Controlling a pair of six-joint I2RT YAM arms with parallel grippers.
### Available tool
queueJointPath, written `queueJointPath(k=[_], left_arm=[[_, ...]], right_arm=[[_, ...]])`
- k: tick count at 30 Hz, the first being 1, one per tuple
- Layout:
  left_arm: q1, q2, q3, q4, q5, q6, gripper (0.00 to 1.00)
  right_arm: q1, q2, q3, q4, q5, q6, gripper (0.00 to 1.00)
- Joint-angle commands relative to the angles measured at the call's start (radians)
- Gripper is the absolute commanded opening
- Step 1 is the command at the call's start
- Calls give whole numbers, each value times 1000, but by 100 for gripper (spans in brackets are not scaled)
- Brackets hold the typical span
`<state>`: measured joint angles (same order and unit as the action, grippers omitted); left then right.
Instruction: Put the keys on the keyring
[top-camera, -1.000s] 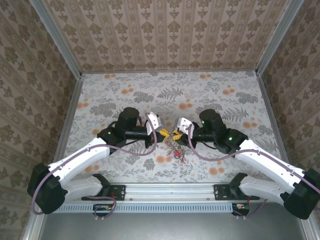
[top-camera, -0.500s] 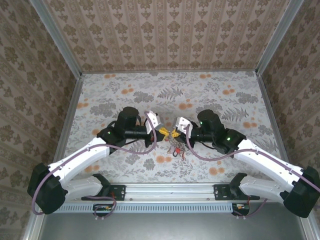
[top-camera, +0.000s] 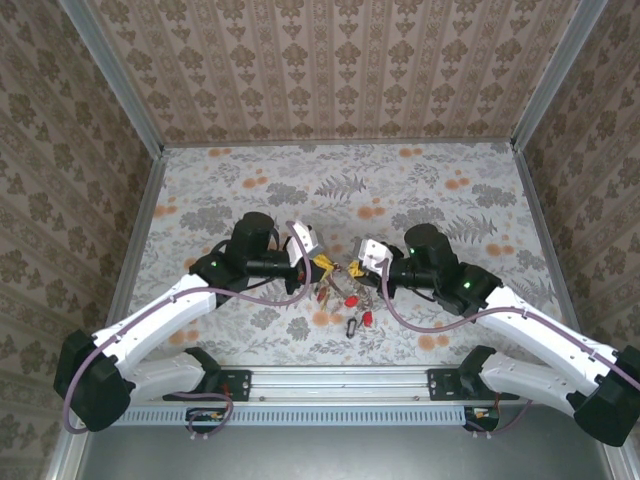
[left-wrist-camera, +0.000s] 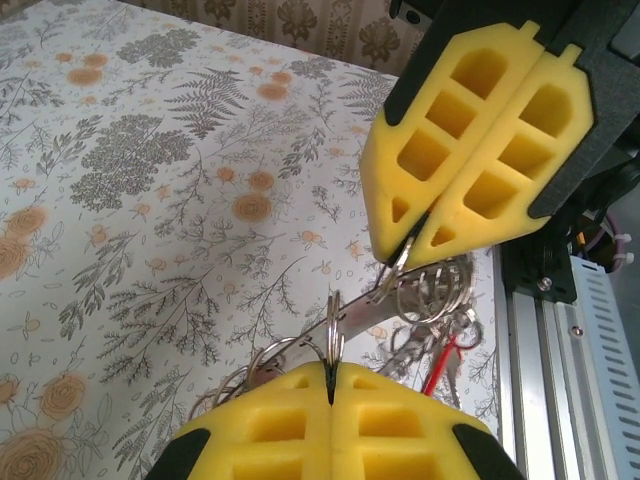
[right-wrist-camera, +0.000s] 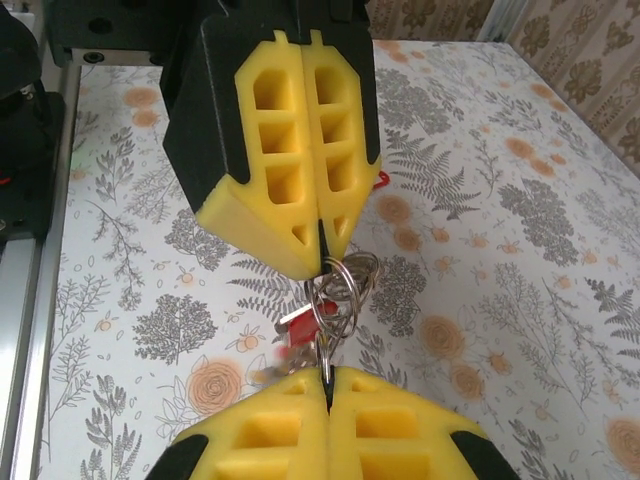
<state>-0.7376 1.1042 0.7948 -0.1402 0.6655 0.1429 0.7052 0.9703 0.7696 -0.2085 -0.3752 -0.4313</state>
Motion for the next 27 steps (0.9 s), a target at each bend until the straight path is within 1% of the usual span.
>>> queueJointPath(k=[1,2,4,5,7,9,11,15,17,19,21,22,23,24,26,27], left_arm=[[14,-24,35,-9,12,22,0],[15,-23,35,-6,18,21,0],[15,-20,38,-1,30,25,0],[14,-18,42,-1,37,27,0],[14,-11,44,4,52,29,0],[12,-2,40,18,69,25,0],[9,4,33,31,82,23,0],[0,18,8,56,91,28,0],[-5,30,-8,75,70,12,0],[8,33,-25,91,14,-46,0],[62,20,-40,97,-16,-128,0],[96,10,-44,83,-64,-173,0],[129,-2,-49,68,-82,-205,0],[169,-21,-59,54,-93,-238,2],[239,-65,-81,17,-149,-304,17],[270,-90,-92,-12,-192,-339,23]], right_arm=[[-6,-19,-15,8,-104,-38,0],[-5,-11,-12,2,-128,-46,0],[-1,2,-4,-4,-149,-55,8],[0,7,1,-6,-155,-61,9],[0,15,11,-6,-158,-68,13],[0,21,20,-4,-146,-72,20],[-4,23,25,-2,-134,-71,22],[-25,39,37,-15,-140,-72,33],[-36,57,42,-25,-131,-74,33],[-44,78,40,-32,-114,-84,33],[-44,107,40,-56,-108,-128,33],[-44,127,44,-74,-108,-154,33],[-41,150,52,-91,-108,-179,33],[-34,182,65,-111,-107,-209,33],[-16,245,93,-124,-110,-247,33],[-7,282,107,-124,-119,-267,33]])
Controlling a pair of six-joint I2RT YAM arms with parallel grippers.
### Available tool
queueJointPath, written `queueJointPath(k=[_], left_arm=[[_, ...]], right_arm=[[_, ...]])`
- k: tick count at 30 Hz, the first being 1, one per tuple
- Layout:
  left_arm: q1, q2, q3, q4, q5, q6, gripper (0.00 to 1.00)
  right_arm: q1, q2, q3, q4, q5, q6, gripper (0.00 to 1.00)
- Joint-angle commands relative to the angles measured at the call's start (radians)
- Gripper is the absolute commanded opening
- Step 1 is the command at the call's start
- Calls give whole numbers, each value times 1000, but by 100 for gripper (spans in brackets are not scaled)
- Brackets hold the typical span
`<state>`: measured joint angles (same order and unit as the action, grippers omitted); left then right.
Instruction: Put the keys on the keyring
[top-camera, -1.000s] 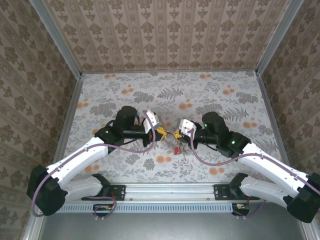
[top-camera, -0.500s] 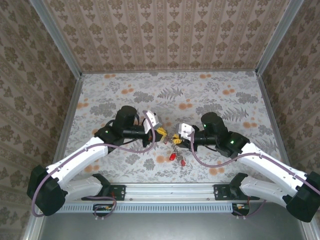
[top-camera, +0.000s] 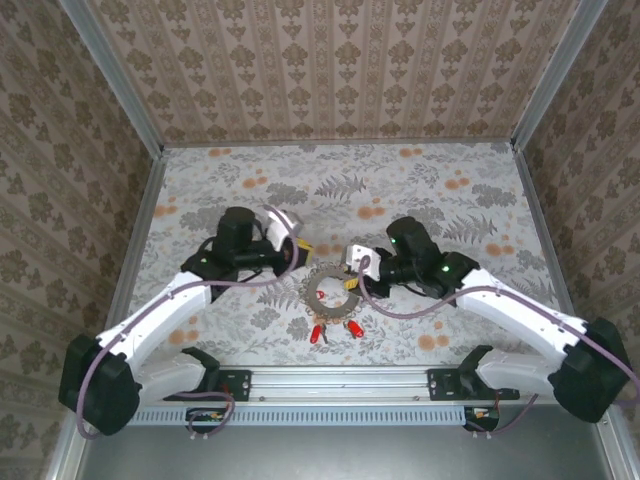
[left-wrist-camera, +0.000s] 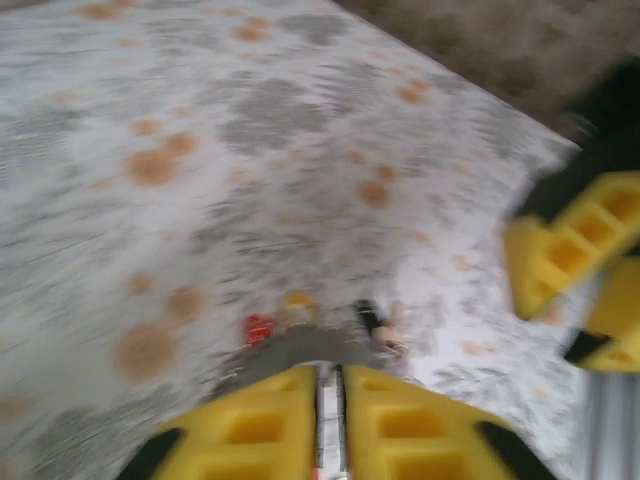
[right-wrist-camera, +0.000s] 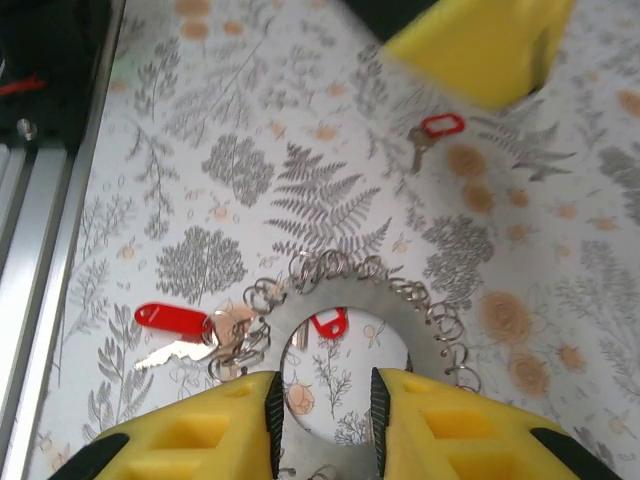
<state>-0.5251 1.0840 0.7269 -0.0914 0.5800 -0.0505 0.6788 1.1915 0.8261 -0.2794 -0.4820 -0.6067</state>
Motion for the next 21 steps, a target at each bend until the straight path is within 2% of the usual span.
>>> queueJointPath(k=[1,7,9,15,21], left_arm=[[106,-101,-36,-97,-150,-181,25],[352,-244,-117,-301,-222,-349,43],[402,-253,-138,-356,-247,-396,47],[469,-207,-181,-367,-166,-436,48],[513,-171,-181,-374,-130,-400,50]], right_arm=[[27,96,65,-48,-22,-105,33],[100,336,175,-68,16,-217,36],[122,418,223,-74,31,-232,37],[162,621,392,-153,68,-207,42],[180,710,444,-173,100,-116,42]])
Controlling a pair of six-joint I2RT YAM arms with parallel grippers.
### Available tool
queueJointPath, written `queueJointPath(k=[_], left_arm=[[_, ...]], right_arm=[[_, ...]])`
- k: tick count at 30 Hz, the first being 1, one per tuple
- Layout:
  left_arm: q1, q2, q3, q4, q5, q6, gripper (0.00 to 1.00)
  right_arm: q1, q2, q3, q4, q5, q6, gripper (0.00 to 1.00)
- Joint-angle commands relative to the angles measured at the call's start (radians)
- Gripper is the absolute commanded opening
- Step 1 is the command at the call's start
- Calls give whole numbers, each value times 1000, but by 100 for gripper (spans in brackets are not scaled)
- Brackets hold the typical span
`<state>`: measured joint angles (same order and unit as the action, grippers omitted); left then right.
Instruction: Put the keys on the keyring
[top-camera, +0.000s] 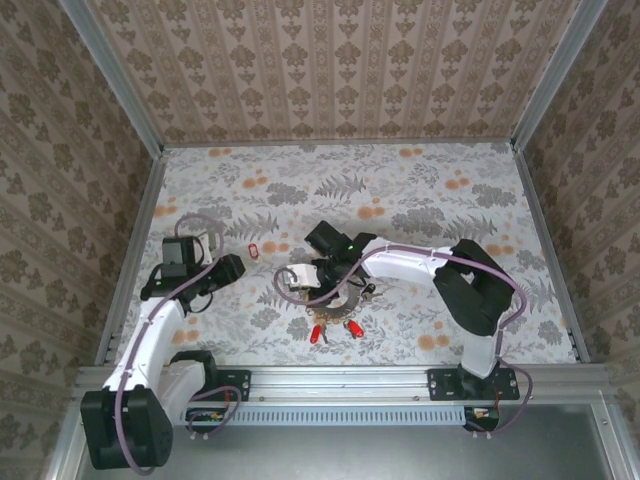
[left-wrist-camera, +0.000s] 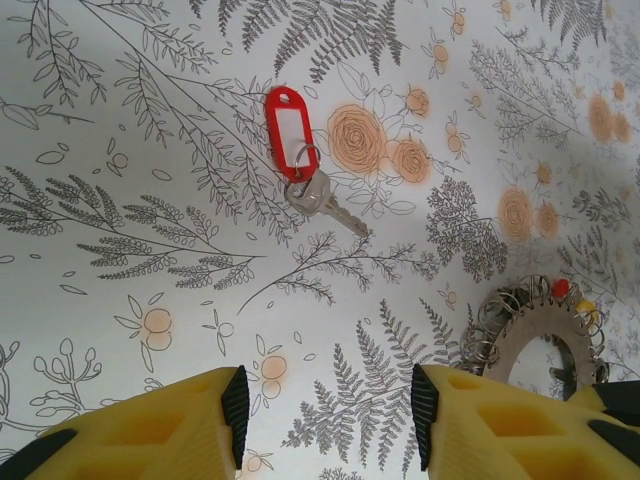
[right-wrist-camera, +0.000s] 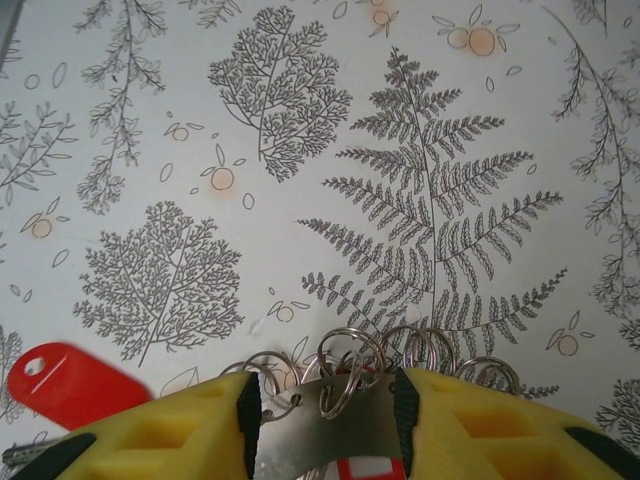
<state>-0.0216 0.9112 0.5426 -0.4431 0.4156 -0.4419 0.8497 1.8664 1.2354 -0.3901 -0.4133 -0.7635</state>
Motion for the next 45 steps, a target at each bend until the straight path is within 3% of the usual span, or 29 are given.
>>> queueJointPath(k=[1,10,17,23,28,31,34,38,41,45], left_arm=[[9,5,3,-20,34,-7,50],[9,11,-16,-16,69,-6,52],[-5,4,-69,64,157,-48,54],[-71,-72,-87,144,221,46,56],[-177,-87,-95,298,317,94,58],[-254,-99,-82,348,318,163,59],[-304,-105,-76,391,316,188,58],[-332,-107,-68,490,429,196,56],[-386,-135,-27,410,436,344,54],[-458,-164,20,339,442,532,43]], right_arm=[[11,47,41,-70,45,44,42],[14,110,68,-88,94,106,37],[15,100,33,-11,53,181,1],[-40,-44,-136,269,-83,370,0],[-94,-203,-341,621,-234,511,0],[-119,-280,-414,732,-280,552,0],[-137,-352,-459,798,-309,577,0],[-163,-427,-484,832,-346,610,0],[-175,-469,-481,830,-384,624,0],[-186,-550,-463,781,-421,620,0]])
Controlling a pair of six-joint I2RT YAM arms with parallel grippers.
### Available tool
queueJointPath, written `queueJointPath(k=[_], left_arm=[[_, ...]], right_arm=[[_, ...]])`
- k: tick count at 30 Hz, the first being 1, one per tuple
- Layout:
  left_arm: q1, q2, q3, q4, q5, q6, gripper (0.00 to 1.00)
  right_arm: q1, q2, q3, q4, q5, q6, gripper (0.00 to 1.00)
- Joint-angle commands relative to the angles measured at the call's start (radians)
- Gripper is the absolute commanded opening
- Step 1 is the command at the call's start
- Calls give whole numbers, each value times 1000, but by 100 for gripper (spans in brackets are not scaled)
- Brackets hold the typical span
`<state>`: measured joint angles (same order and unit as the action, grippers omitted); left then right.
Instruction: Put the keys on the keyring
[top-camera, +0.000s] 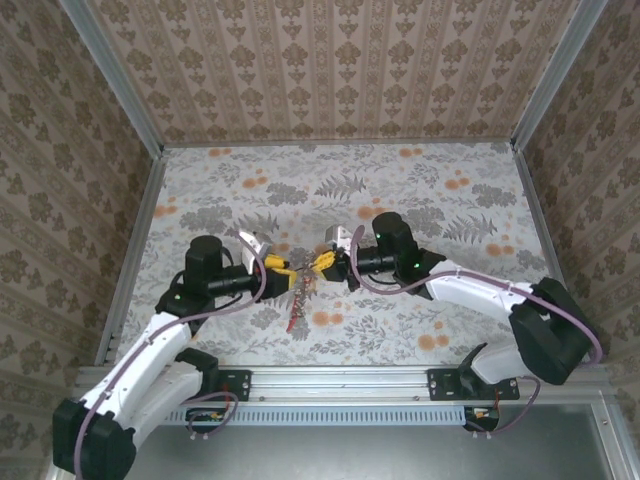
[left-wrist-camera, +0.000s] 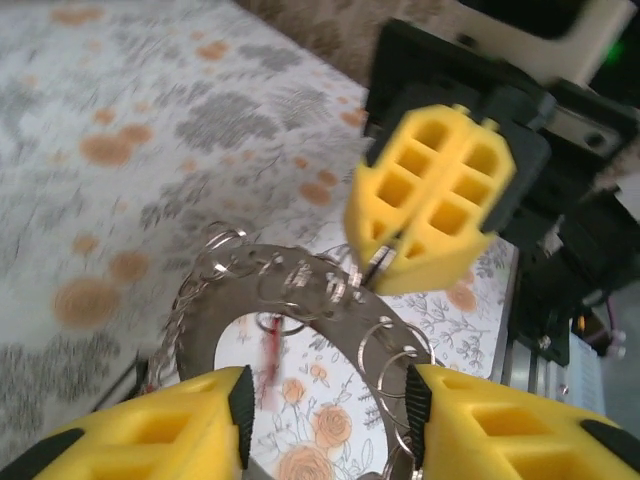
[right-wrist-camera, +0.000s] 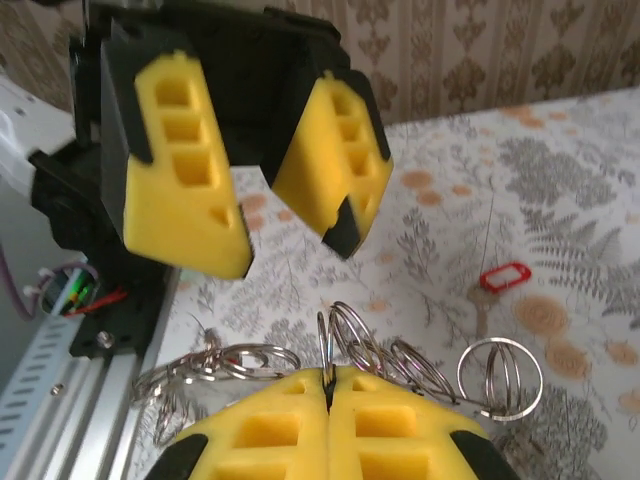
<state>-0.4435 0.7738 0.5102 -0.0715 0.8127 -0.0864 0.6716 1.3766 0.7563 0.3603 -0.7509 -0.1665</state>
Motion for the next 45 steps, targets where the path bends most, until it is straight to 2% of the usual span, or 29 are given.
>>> queueJointPath(k=[1,4,10,14,15,17,19,23,28,34,40,45], left_arm=[[-49,-27,64,-34,49,197,42],[-85,-18,91,-36,30,244,41],[-145,8,132,-37,25,314,27],[-192,21,156,-63,8,373,25],[-205,29,163,-79,1,391,23],[-222,48,183,-116,-8,418,9],[-236,77,206,-154,-9,446,6],[-261,116,230,-192,-58,465,10],[-264,100,228,-202,-125,474,28],[-264,22,199,-200,-163,503,32],[-266,81,228,-226,-190,503,32],[-274,124,252,-262,-184,521,25]], right_arm=[[-8,-74,23,10,-89,16,0],[-7,-107,36,-21,-101,11,0],[-4,-144,67,-152,-80,-59,0],[4,-159,85,-226,-52,-105,0],[9,-160,92,-252,-44,-121,0],[22,-161,113,-309,-30,-156,0],[34,-159,131,-347,-14,-180,0],[40,-159,143,-369,-2,-186,0],[42,-164,144,-384,9,-192,0],[47,-170,145,-395,17,-200,0],[67,-160,169,-442,31,-235,0],[69,-153,181,-437,36,-232,0]])
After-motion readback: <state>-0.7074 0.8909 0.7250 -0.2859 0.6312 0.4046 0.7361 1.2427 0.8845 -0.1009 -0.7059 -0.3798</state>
